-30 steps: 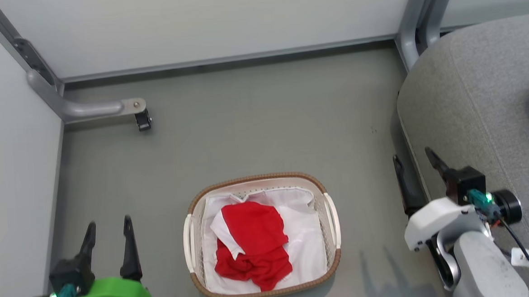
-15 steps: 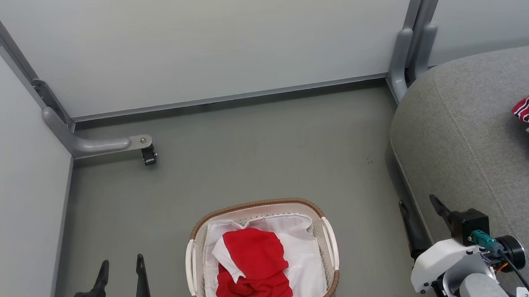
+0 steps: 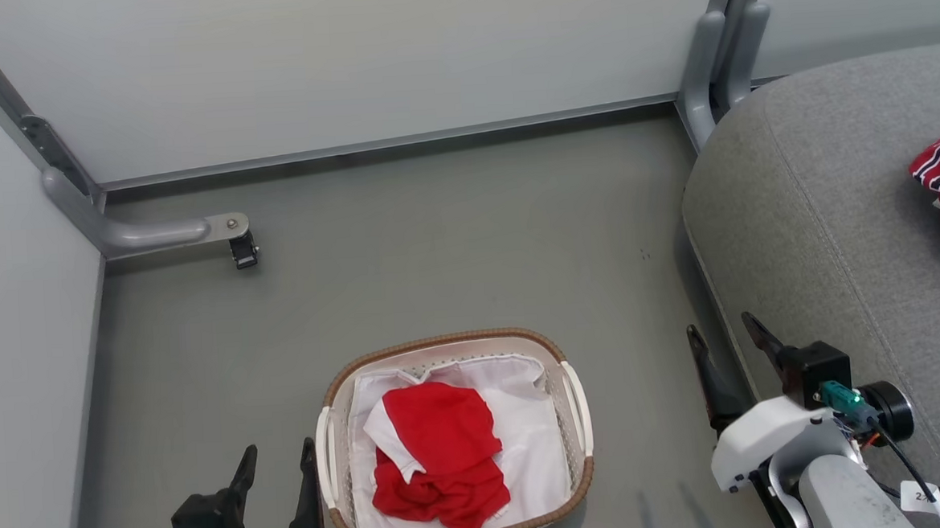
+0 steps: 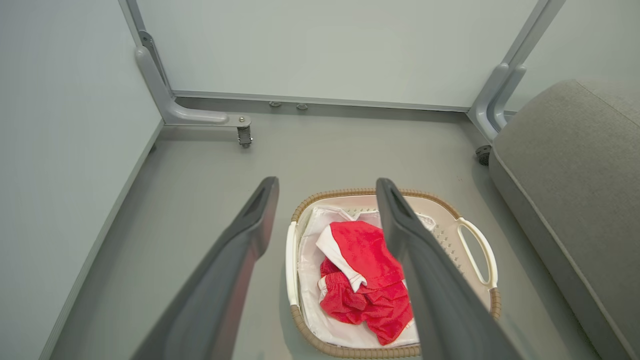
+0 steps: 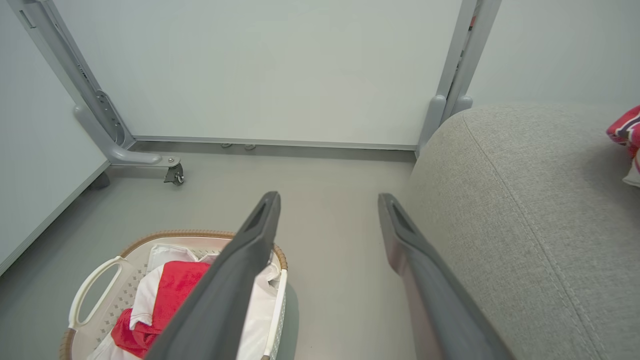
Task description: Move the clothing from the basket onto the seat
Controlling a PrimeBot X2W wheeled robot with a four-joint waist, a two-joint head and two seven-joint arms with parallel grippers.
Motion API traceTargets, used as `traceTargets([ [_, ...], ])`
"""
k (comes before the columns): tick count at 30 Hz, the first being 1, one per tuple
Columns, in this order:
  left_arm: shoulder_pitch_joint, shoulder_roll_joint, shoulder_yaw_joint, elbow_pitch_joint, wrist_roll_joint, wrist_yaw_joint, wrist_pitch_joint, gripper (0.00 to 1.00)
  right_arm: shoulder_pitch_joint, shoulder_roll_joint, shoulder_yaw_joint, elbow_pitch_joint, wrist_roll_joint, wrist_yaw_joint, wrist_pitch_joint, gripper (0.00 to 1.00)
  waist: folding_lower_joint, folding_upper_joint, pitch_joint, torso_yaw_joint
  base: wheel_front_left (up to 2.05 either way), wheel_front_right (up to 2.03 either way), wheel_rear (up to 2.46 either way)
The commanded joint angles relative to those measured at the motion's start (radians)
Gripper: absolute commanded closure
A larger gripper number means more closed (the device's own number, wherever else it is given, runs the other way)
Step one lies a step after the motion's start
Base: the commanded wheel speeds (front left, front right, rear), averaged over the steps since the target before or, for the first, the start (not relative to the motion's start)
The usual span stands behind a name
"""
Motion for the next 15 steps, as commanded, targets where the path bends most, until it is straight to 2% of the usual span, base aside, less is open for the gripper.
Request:
traceTargets([
  [1,-0.031,0.002,-0.015,0.012,-0.010,-0.004,0.000,0.00,-0.020,-0.004,0.011,-0.007,0.008,-0.001,-0.002,0.00,0.0001,0.0000,0.044,-0.033,0.00,0.00,0.00],
  [10,-0.159,0.003,-0.115,0.118,-0.020,-0.004,0.000,0.00,-0.116,-0.003,0.069,-0.068,0.033,-0.001,-0.002,0.00,0.0001,0.0000,0.198,-0.112,0.00,0.00,0.00],
  [15,-0.234,0.019,-0.127,0.180,-0.021,-0.004,0.000,0.00,-0.172,-0.003,0.109,-0.119,0.059,-0.001,-0.002,0.00,0.0001,0.0000,0.298,-0.164,0.00,0.00,0.00],
])
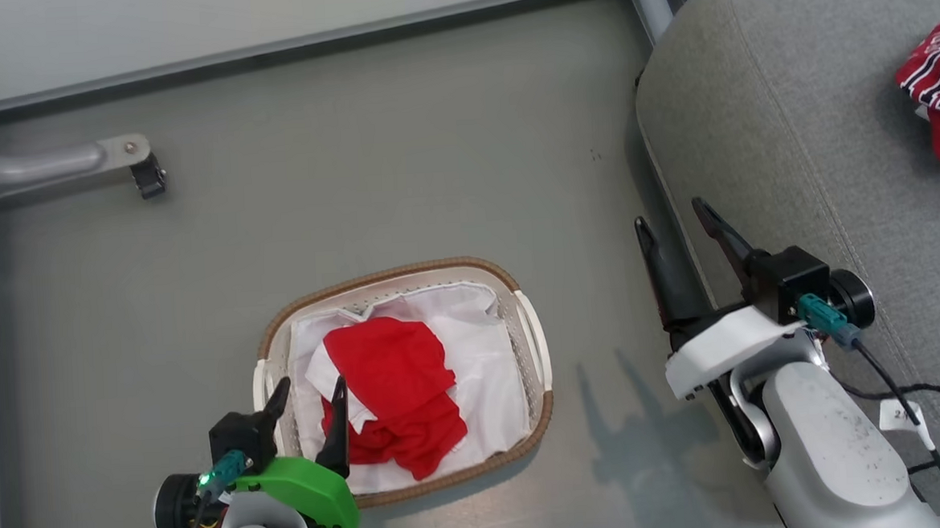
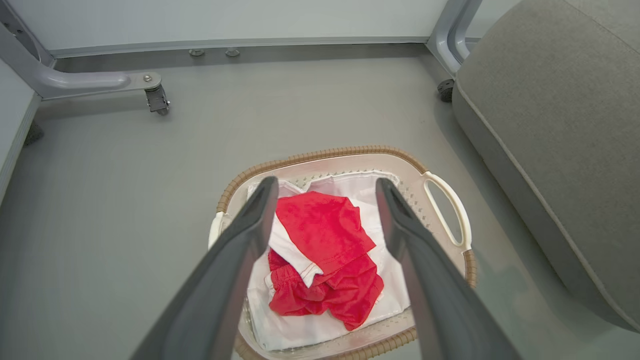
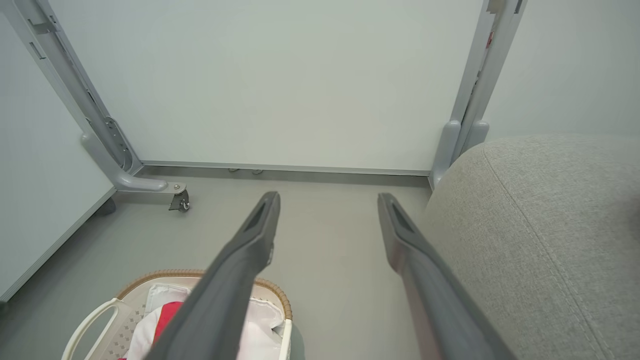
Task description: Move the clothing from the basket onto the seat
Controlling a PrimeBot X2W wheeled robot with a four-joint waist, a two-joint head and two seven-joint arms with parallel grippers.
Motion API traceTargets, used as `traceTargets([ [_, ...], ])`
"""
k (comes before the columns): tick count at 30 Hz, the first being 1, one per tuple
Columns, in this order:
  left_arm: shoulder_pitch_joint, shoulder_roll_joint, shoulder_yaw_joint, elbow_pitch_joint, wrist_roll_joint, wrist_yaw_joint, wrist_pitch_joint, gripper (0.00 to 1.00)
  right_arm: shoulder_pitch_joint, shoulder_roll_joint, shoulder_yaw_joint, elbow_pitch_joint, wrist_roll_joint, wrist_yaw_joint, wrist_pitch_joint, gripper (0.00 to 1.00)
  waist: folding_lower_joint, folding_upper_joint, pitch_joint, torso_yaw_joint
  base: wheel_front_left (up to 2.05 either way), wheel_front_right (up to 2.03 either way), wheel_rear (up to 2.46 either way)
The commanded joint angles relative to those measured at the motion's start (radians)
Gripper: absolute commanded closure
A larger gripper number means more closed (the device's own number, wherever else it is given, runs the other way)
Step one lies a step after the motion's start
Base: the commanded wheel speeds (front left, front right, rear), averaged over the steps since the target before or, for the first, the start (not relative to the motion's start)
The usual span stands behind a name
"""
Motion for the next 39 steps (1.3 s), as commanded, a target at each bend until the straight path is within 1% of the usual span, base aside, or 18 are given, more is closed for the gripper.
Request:
traceTargets([
  [1,-0.037,0.017,0.000,0.017,-0.008,-0.004,0.000,0.00,-0.024,-0.002,0.013,-0.017,0.011,-0.001,-0.002,0.00,0.0000,0.0000,0.124,-0.088,0.00,0.00,0.00],
  [8,-0.144,0.046,-0.018,0.140,0.003,-0.004,0.000,0.00,-0.067,-0.003,0.036,-0.068,0.048,-0.001,-0.002,0.00,0.0000,0.0000,0.227,-0.147,0.00,0.00,0.00],
  [14,-0.253,0.060,-0.018,0.307,0.022,-0.002,0.000,0.00,-0.071,-0.002,0.053,-0.087,0.081,-0.001,-0.002,0.00,0.0000,0.0000,0.281,-0.185,0.00,0.00,0.00],
  [19,-0.341,0.084,-0.029,0.450,0.043,0.016,0.006,0.00,-0.084,-0.002,0.067,-0.100,0.110,-0.001,-0.002,0.00,0.0000,0.0000,0.314,-0.221,0.00,0.00,0.00],
  [23,-0.399,0.104,-0.037,0.536,0.051,0.034,0.027,0.00,-0.084,-0.002,0.075,-0.109,0.124,-0.001,-0.002,0.00,0.0000,0.0000,0.333,-0.242,0.00,0.00,0.00],
  [26,-0.428,0.116,-0.055,0.575,0.063,0.042,0.043,0.00,-0.080,-0.002,0.080,-0.114,0.129,-0.001,-0.002,0.00,0.0000,0.0000,0.346,-0.252,0.00,0.00,0.00],
  [31,-0.464,0.132,-0.114,0.610,0.118,0.051,0.091,0.00,-0.077,-0.002,0.081,-0.110,0.133,-0.001,-0.002,0.00,0.0000,0.0000,0.369,-0.258,0.00,0.00,0.00],
  [36,-0.482,0.143,-0.171,0.629,0.166,0.074,0.152,0.00,-0.086,-0.002,0.092,-0.111,0.140,-0.001,-0.002,0.00,0.0000,0.0000,0.389,-0.259,0.00,0.00,0.00],
  [39,-0.484,0.150,-0.207,0.634,0.193,0.068,0.173,0.00,-0.088,-0.002,0.098,-0.114,0.142,-0.001,-0.002,0.00,0.0000,0.0000,0.398,-0.257,0.00,0.00,0.00],
])
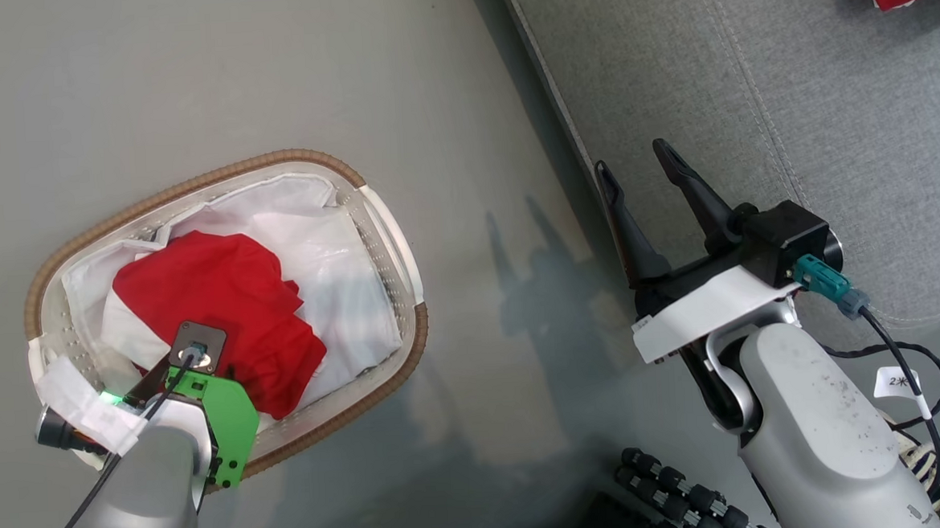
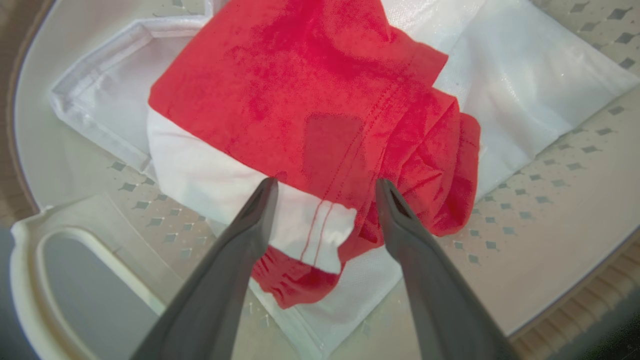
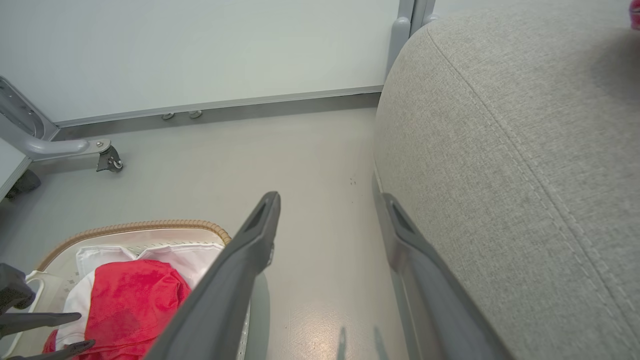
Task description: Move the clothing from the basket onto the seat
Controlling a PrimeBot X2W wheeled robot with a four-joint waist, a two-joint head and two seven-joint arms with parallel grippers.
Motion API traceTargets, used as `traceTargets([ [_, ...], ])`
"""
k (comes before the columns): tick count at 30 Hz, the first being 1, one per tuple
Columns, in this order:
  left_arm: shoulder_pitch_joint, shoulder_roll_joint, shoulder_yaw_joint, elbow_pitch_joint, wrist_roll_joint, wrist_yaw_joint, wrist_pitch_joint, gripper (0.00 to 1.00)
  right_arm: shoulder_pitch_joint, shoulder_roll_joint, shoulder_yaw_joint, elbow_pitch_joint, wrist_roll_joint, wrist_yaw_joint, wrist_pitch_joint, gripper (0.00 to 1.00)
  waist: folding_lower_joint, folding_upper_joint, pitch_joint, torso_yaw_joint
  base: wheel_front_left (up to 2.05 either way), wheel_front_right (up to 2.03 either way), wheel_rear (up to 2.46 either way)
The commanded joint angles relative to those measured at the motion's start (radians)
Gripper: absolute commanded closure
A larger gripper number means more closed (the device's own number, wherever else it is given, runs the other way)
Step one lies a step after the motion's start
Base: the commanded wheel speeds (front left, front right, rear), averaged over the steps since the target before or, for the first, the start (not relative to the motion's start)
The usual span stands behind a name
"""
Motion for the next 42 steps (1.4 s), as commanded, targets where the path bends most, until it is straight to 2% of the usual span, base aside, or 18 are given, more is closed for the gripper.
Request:
traceTargets([
  [1,-0.017,0.012,-0.017,0.006,0.016,-0.003,0.011,0.00,-0.013,-0.003,0.003,-0.004,0.007,-0.001,-0.002,0.00,-0.0001,0.0000,0.009,0.001,0.00,0.00,0.00],
  [13,-0.093,0.067,-0.197,0.008,0.178,-0.008,0.030,0.00,-0.045,-0.003,0.023,-0.020,0.013,-0.001,-0.002,0.00,-0.0001,0.0000,0.081,-0.001,0.00,0.00,0.00],
  [26,-0.134,0.078,-0.237,0.014,0.171,-0.029,0.124,0.00,-0.073,-0.003,0.031,-0.031,0.029,-0.001,-0.002,0.00,-0.0001,0.0000,0.153,0.003,0.00,0.00,0.00],
  [27,-0.136,0.074,-0.235,0.014,0.166,-0.033,0.134,0.08,-0.076,-0.003,0.031,-0.032,0.030,-0.001,-0.002,0.00,-0.0001,0.0000,0.157,0.003,0.00,0.00,0.00],
  [28,-0.137,0.072,-0.232,0.014,0.159,-0.034,0.141,0.22,-0.075,-0.003,0.032,-0.032,0.031,-0.001,-0.002,0.00,-0.0001,0.0000,0.160,0.004,0.00,0.00,0.00],
  [29,-0.141,0.070,-0.232,0.015,0.159,-0.034,0.150,0.63,-0.074,-0.003,0.033,-0.031,0.032,-0.001,-0.002,0.00,-0.0001,0.0000,0.163,0.006,0.00,0.00,0.00],
  [30,-0.145,0.068,-0.235,0.015,0.160,-0.035,0.155,0.86,-0.076,-0.003,0.035,-0.029,0.036,-0.001,-0.002,0.00,-0.0001,0.0000,0.165,0.007,0.00,0.00,0.00],
  [31,-0.147,0.068,-0.235,0.015,0.156,-0.036,0.158,1.00,-0.079,-0.003,0.037,-0.028,0.037,-0.001,-0.002,0.00,-0.0001,0.0000,0.166,0.007,0.00,0.00,0.00],
  [35,-0.138,0.071,-0.233,0.015,0.138,-0.043,0.171,1.00,-0.084,-0.003,0.047,-0.017,0.044,-0.001,-0.002,0.00,-0.0001,0.0000,0.151,0.007,0.00,0.00,0.00],
  [42,-0.103,0.056,-0.219,0.014,0.084,-0.062,0.077,1.00,-0.067,-0.003,0.033,0.005,0.037,-0.001,-0.002,0.00,-0.0001,0.0000,0.072,0.017,0.00,0.00,0.00],
])
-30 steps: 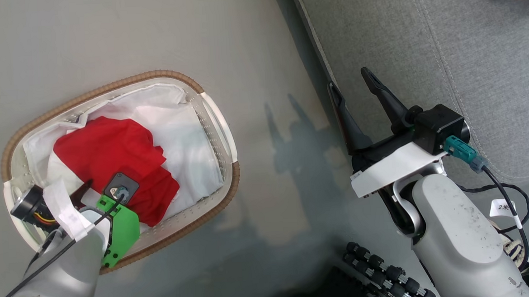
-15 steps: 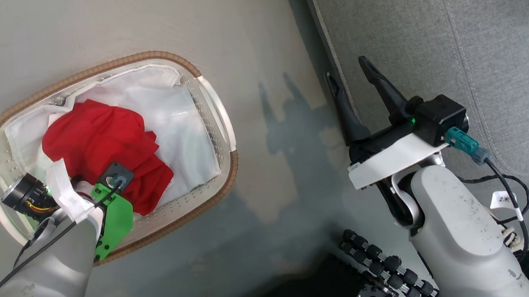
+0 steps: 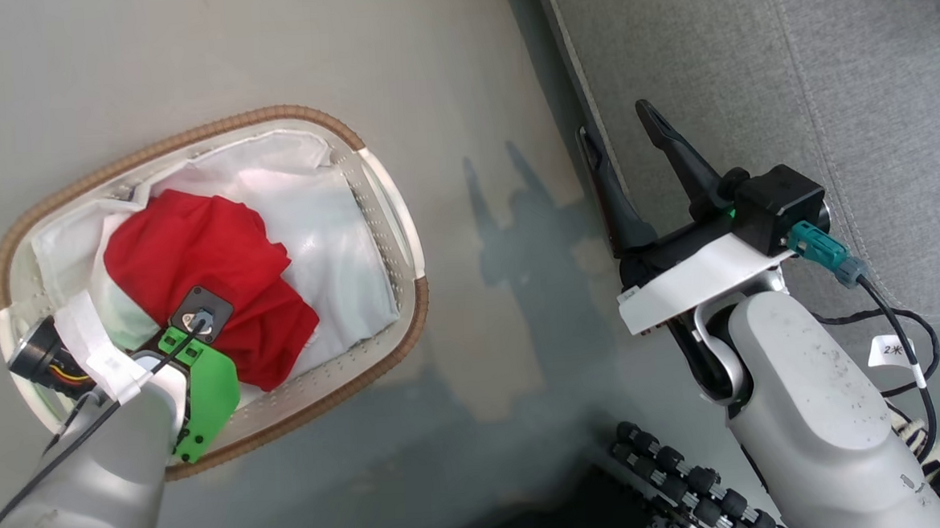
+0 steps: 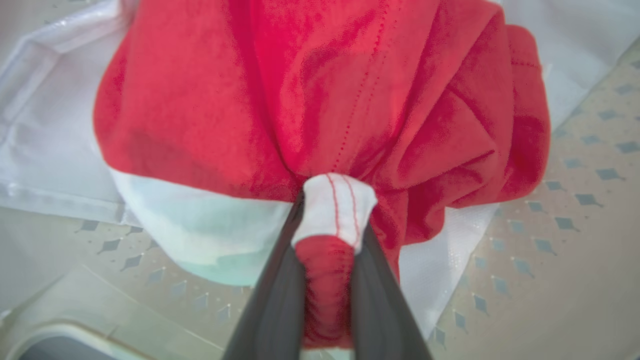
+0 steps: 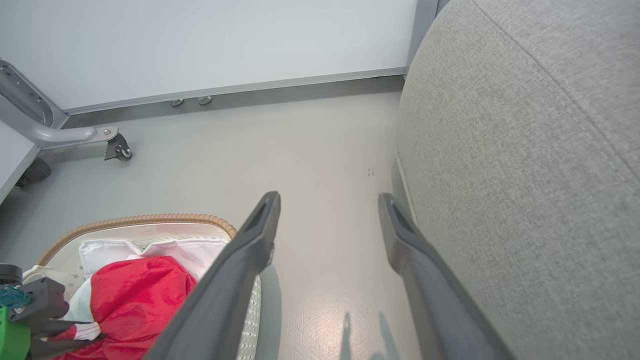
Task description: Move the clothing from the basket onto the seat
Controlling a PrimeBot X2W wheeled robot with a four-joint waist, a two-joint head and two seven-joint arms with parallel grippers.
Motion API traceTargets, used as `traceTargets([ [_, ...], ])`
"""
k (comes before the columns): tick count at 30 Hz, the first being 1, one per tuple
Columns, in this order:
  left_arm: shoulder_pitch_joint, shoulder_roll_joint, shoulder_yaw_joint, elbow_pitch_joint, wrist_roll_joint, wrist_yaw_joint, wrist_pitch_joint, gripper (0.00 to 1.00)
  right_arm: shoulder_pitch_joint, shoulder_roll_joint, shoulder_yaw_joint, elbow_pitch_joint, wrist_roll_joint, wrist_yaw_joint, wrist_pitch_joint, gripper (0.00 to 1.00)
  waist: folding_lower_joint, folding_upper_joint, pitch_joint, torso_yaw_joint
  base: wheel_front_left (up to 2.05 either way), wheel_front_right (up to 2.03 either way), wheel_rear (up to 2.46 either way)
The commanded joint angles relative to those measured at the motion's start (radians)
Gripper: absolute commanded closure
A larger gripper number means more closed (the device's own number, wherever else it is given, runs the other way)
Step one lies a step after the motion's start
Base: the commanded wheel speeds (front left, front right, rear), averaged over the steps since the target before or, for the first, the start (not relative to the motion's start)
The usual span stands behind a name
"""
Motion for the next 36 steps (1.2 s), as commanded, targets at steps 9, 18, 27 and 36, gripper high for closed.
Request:
traceTargets([
  [9,0.081,-0.066,0.016,-0.001,-0.092,-0.010,-0.143,1.00,0.057,-0.003,-0.024,0.050,-0.033,-0.001,-0.002,0.00,0.0000,-0.0001,-0.201,0.054,0.00,0.00,0.00],
  [18,0.131,-0.146,-0.005,-0.047,-0.235,-0.011,-0.237,1.00,0.128,-0.004,-0.056,0.103,-0.080,-0.001,-0.002,0.00,0.0000,-0.0001,-0.358,0.146,0.00,0.00,0.00],
  [27,0.166,-0.167,0.025,-0.191,-0.360,-0.011,-0.254,1.00,0.196,-0.004,-0.074,0.127,-0.106,-0.001,-0.002,0.00,0.0000,-0.0001,-0.473,0.225,0.00,0.00,0.00],
  [36,0.240,-0.158,0.126,-0.430,-0.389,0.005,-0.253,1.00,0.265,-0.004,-0.094,0.143,-0.117,-0.001,-0.002,0.00,0.0000,-0.0001,-0.567,0.273,0.00,0.00,0.00],
])
